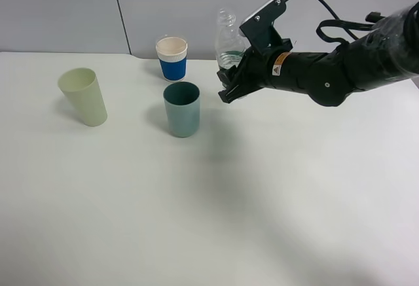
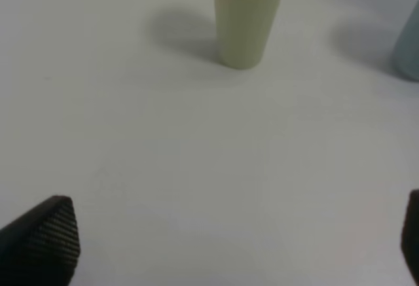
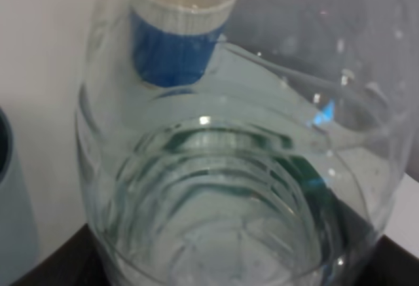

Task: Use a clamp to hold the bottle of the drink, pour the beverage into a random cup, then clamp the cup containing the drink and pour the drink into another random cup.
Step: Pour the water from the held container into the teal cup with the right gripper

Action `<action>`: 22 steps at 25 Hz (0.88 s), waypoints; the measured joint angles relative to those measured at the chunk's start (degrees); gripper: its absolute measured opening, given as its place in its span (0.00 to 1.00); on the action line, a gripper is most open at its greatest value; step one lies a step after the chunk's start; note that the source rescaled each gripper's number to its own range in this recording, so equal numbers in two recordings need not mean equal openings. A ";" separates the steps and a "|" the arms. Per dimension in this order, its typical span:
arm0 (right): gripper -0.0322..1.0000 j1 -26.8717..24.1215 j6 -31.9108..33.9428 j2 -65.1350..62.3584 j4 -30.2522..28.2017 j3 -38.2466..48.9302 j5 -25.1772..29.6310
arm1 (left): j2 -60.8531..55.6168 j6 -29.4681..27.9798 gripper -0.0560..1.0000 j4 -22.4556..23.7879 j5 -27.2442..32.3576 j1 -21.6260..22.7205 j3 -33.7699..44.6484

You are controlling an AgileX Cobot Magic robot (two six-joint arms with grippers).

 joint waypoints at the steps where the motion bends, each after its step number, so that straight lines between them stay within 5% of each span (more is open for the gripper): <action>1: 0.03 0.31 -1.19 0.00 0.00 -0.47 0.94 | 0.00 0.00 1.00 0.00 0.00 0.00 0.00; 22: 0.03 2.67 -30.66 0.00 4.99 -4.57 7.01 | 0.00 0.00 1.00 0.00 0.00 0.00 0.00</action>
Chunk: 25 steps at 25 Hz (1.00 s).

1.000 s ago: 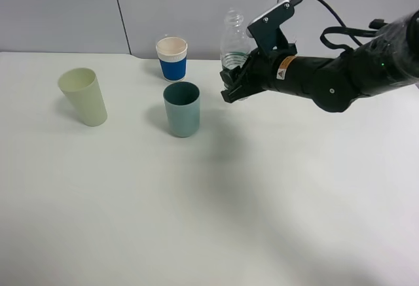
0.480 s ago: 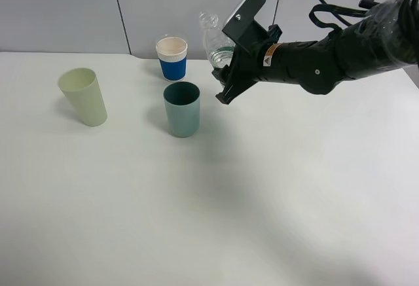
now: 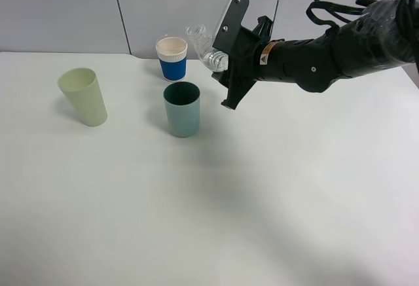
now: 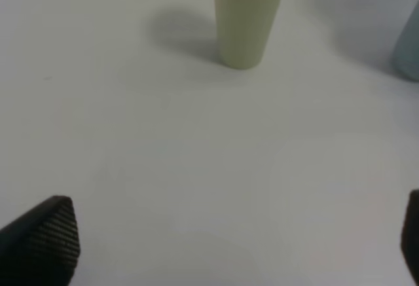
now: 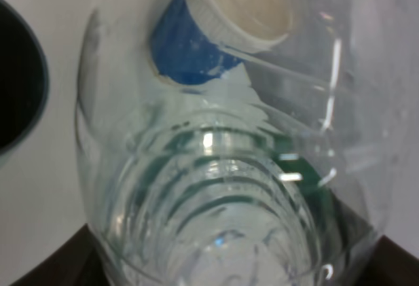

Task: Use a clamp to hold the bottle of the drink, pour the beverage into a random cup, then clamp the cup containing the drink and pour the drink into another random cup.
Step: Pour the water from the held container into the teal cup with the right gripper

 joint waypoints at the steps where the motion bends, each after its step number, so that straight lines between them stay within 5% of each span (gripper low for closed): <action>1: 0.03 0.00 -1.26 0.00 1.10 0.00 0.00 | 0.00 0.00 1.00 0.00 0.00 0.00 0.00; 11: 0.03 1.13 -9.62 0.00 12.91 0.00 0.00 | 0.00 0.00 1.00 0.00 0.00 0.00 0.00; 19: 0.03 2.39 -9.91 0.00 13.88 0.00 0.00 | 0.00 0.00 1.00 0.00 0.00 0.00 0.00; 25: 0.03 2.63 -1.13 0.00 6.75 0.00 0.11 | 0.00 0.00 1.00 0.00 0.00 0.00 0.00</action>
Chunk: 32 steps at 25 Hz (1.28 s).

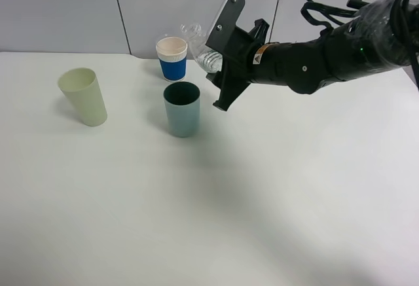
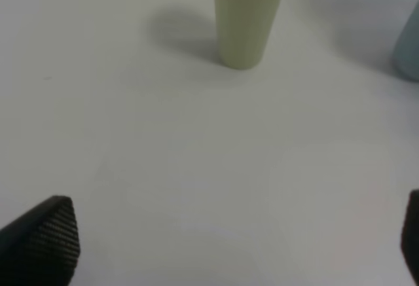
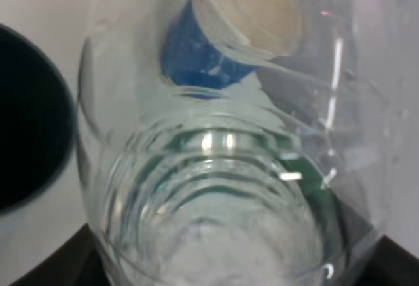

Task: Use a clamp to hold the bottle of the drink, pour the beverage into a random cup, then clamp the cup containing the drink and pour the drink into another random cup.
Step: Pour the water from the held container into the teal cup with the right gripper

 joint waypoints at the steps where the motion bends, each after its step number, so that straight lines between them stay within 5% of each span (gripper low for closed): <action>1: 0.03 0.00 1.94 0.00 -2.34 0.00 0.16 | 0.00 0.00 1.00 0.00 0.00 0.00 0.00; 8: 0.03 0.00 11.15 0.00 -13.06 0.00 0.36 | 0.00 0.00 1.00 0.00 0.00 0.00 0.00; 17: 0.03 0.00 -1.21 0.00 2.57 0.00 0.72 | 0.00 0.00 1.00 0.00 0.00 0.00 0.00; 20: 0.03 0.00 -0.32 0.00 2.08 0.00 0.72 | 0.00 0.00 1.00 0.00 0.00 0.00 0.00; 26: 0.03 -1.75 21.25 0.00 -17.61 -0.06 0.80 | 0.00 0.00 1.00 0.00 0.00 0.00 0.00; 32: 0.03 -2.91 54.93 0.00 -51.93 -6.23 11.03 | 0.00 0.00 1.00 0.00 0.00 0.00 0.00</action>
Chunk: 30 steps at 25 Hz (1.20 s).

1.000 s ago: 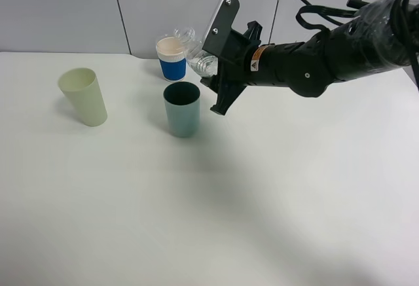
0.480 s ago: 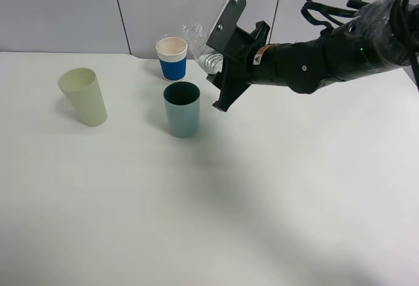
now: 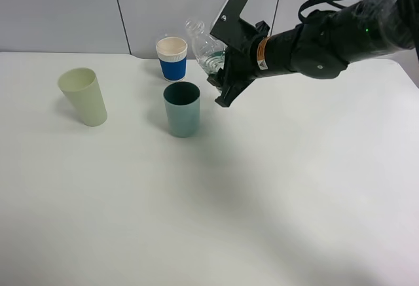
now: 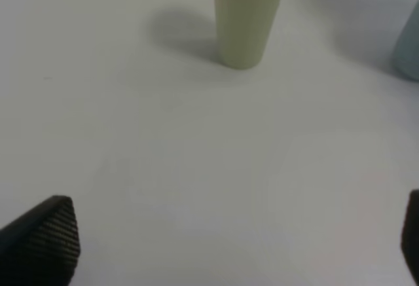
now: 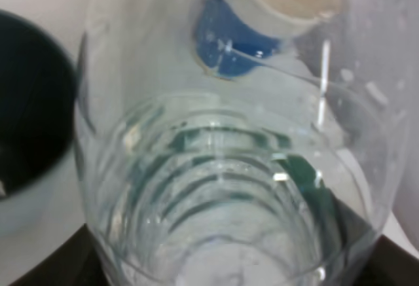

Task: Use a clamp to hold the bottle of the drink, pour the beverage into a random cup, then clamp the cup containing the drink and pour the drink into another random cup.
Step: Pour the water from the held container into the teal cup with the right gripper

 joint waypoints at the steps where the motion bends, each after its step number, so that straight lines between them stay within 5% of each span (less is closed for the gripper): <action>1: 0.03 -0.06 4.27 0.00 -4.51 -1.26 1.50 | 0.00 0.00 1.00 0.00 0.00 0.00 0.00; 3: 0.03 -0.11 11.84 0.00 -14.23 -2.98 3.23 | 0.00 0.00 1.00 0.00 0.00 0.00 0.00; 7: 0.03 0.19 16.12 0.00 -24.76 -3.55 4.21 | 0.00 0.00 1.00 0.00 0.00 0.00 0.00; 19: 0.03 3.99 10.54 3.14 -27.90 -5.82 12.74 | 0.00 0.00 1.00 0.00 0.00 0.00 0.00; 30: 0.03 5.52 4.80 3.46 -29.44 -6.63 14.83 | 0.00 0.00 1.00 0.00 0.00 0.00 0.00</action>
